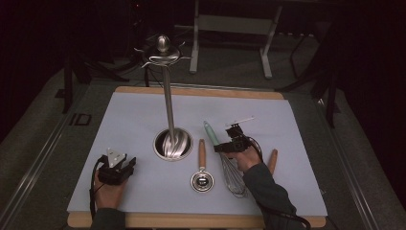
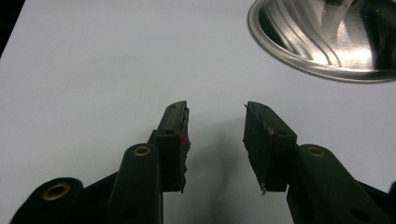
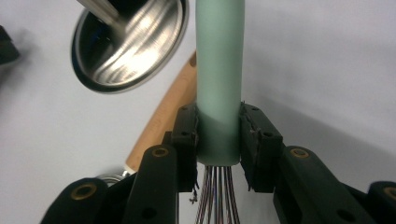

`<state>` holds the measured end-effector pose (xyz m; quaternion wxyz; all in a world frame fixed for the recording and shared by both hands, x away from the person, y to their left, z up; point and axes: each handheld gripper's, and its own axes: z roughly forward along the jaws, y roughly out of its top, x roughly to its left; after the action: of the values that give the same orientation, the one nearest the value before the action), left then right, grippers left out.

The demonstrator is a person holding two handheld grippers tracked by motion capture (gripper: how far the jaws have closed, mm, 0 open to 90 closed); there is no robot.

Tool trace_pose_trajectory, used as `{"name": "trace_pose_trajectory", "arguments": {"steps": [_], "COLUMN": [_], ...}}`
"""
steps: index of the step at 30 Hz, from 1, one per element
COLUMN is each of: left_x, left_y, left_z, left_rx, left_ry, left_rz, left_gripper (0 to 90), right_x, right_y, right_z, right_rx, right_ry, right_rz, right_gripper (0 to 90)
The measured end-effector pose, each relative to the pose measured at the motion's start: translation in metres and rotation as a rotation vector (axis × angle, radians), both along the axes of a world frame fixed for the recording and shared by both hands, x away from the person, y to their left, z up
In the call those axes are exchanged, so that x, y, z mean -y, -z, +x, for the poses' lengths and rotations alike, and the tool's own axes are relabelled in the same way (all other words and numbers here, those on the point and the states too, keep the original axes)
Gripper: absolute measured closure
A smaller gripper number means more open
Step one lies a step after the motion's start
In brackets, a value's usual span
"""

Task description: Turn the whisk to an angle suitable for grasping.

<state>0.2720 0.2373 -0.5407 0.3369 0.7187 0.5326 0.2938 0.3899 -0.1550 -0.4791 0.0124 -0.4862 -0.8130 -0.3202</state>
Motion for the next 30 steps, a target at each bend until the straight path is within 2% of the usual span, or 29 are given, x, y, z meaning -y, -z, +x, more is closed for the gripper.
{"name": "trace_pose_trajectory", "arguments": {"steps": [8,14,17,30], "left_x": [0.000,0.000,0.000,0.000], "left_y": [0.000,0.000,0.000,0.000], "left_z": [0.000,0.000,0.000,0.000], "left_rx": [0.001,0.001,0.001,0.003], "left_ry": [0.000,-0.001,-0.001,-0.002], "left_rz": [0.001,0.001,0.001,-0.001], "left_gripper": [60.3,60.3,60.3,60.3], "right_x": [0.003,0.002,0.000,0.000], "right_y": [-0.011,-0.019,-0.027,-0.045], "right_z": [-0.004,-0.008,-0.012,-0.019], "right_rx": [0.039,0.083,0.121,0.193], "right_ry": [-0.005,-0.030,-0.048,-0.075], "right_rz": [0.042,0.059,0.078,0.106], "right_gripper": [69.5,69.5,69.5,69.6]}}
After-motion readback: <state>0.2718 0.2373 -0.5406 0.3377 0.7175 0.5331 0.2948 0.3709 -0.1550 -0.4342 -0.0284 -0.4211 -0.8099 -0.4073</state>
